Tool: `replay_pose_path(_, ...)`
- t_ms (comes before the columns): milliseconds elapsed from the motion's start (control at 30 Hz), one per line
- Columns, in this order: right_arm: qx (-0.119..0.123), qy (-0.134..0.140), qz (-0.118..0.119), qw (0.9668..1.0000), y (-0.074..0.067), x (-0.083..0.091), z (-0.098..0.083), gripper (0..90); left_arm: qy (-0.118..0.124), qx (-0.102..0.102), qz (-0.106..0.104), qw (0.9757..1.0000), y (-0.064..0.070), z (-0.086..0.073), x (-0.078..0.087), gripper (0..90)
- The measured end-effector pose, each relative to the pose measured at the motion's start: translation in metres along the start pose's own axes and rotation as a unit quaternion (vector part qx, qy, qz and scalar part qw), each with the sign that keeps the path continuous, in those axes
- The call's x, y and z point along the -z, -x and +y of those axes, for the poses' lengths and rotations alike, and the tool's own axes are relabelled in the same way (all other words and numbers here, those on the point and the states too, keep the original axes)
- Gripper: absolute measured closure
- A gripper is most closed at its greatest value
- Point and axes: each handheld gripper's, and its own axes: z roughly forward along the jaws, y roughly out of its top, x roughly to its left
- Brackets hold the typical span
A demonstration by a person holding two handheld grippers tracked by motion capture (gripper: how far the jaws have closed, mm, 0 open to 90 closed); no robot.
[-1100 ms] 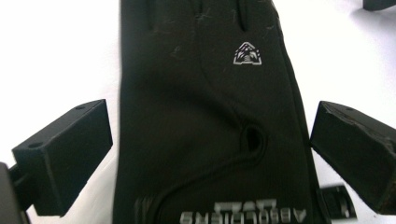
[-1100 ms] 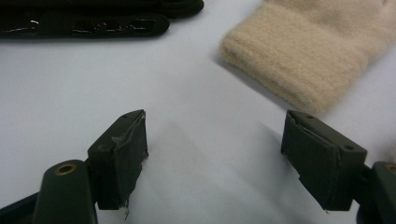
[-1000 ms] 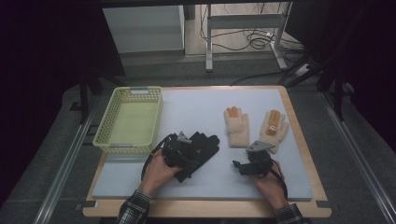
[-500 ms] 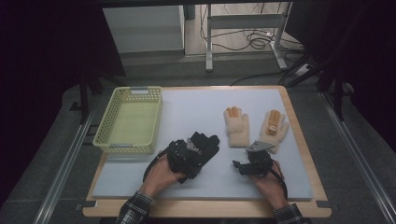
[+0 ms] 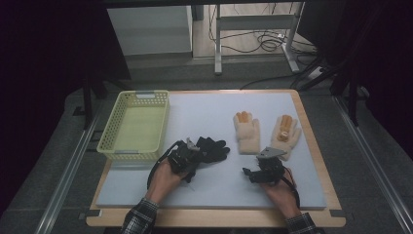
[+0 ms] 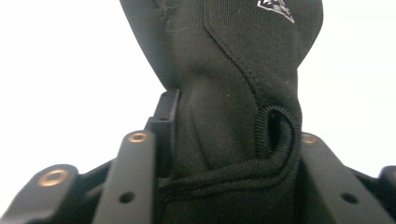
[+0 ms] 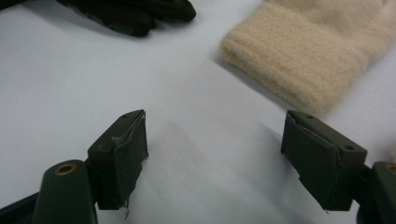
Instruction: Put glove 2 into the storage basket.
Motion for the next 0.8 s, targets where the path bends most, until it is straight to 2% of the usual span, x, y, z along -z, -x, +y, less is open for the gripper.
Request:
replay_pose_path(33, 0.000, 0.000, 0.000, 1.0000, 0.000, 0.000, 0.000, 22.3, 0.001, 0.001, -0.003, 1.0000, -0.001, 0.001, 0.001, 65.0)
replay_pose_path(67, 0.000, 0.000, 0.000, 1.0000, 0.000, 0.000, 0.000, 22.3, 0.005, 0.010, -0.012, 0.9999, -0.003, 0.003, 0.005, 65.2)
replay_pose_path(133, 0.000, 0.000, 0.000, 1.0000, 0.000, 0.000, 0.000, 22.3, 0.011, 0.014, -0.011, 0.9998, -0.005, 0.005, 0.007, 65.3)
replay_pose_path(200, 0.001, 0.000, 0.000, 1.0000, 0.000, 0.000, 0.000, 22.3, 0.016, 0.018, 0.003, 0.9997, -0.007, 0.011, 0.012, 65.1)
replay_pose_path(567, -0.001, -0.001, 0.000, 1.0000, 0.000, 0.000, 0.000, 22.3, 0.036, 0.037, 0.022, 0.9984, -0.019, 0.040, 0.041, 63.3)
replay_pose_path(667, 0.000, 0.000, 0.000, 1.0000, 0.000, 0.000, 0.000, 22.3, 0.041, 0.045, 0.030, 0.9977, -0.026, 0.049, 0.050, 62.4)
replay_pose_path(800, 0.000, 0.000, 0.000, 1.0000, 0.000, 0.000, 0.000, 22.3, 0.046, 0.058, 0.048, 0.9961, -0.043, 0.056, 0.063, 61.6)
